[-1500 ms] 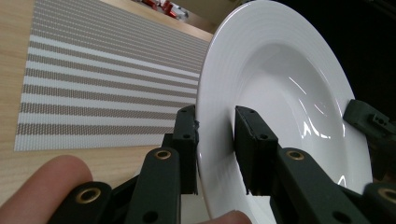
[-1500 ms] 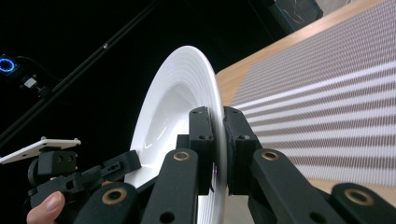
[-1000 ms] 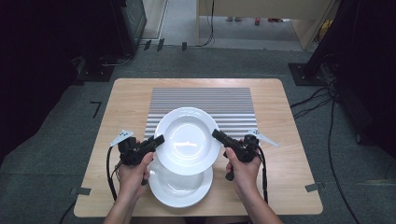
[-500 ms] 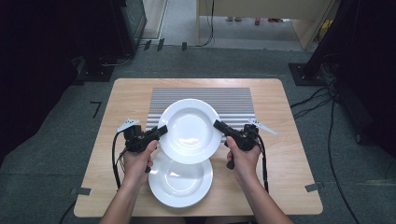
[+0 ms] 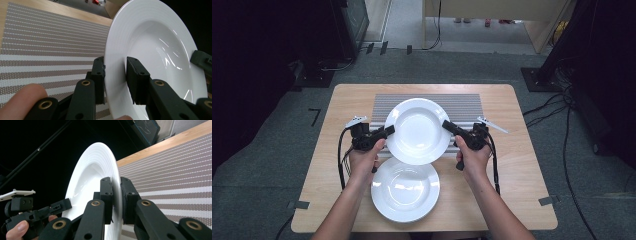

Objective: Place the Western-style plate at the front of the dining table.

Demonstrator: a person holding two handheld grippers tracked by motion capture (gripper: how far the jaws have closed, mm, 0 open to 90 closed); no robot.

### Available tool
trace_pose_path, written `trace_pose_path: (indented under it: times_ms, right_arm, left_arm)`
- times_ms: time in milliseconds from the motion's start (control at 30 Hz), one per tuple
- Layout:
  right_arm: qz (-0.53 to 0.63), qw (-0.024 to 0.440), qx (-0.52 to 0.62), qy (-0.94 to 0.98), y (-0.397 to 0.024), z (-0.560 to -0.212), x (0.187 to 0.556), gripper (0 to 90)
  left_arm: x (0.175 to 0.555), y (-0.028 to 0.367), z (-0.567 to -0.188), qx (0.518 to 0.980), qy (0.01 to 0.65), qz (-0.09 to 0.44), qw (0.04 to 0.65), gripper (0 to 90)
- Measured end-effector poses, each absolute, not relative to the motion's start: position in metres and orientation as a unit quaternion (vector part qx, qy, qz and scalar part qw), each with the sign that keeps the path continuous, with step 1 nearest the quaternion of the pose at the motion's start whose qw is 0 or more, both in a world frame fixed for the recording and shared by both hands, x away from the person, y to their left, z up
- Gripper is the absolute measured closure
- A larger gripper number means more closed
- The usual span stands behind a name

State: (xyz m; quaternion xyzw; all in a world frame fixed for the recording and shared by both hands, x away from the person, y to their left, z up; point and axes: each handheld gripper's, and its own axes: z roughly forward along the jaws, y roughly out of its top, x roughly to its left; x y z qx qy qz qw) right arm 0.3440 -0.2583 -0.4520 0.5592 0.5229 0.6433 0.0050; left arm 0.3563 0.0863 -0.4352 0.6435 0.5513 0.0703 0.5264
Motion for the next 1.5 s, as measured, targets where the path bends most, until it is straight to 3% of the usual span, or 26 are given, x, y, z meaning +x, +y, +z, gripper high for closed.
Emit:
trace_pose_path:
  times_ms: [600, 1500]
  right_arm:
    - [0.625, -0.003, 0.580, 0.522, -0.265, -0.457, 0.383, 83.1]
    - [0.573, -0.038, 0.664, 0.479, -0.278, -0.501, 0.444, 82.8]
  left_arm:
    - [0.402, 0.078, -0.439, 0.654, 0.568, 0.046, 0.497, 70.0]
    - [0.470, 0.059, -0.480, 0.650, 0.626, -0.033, 0.429, 70.2]
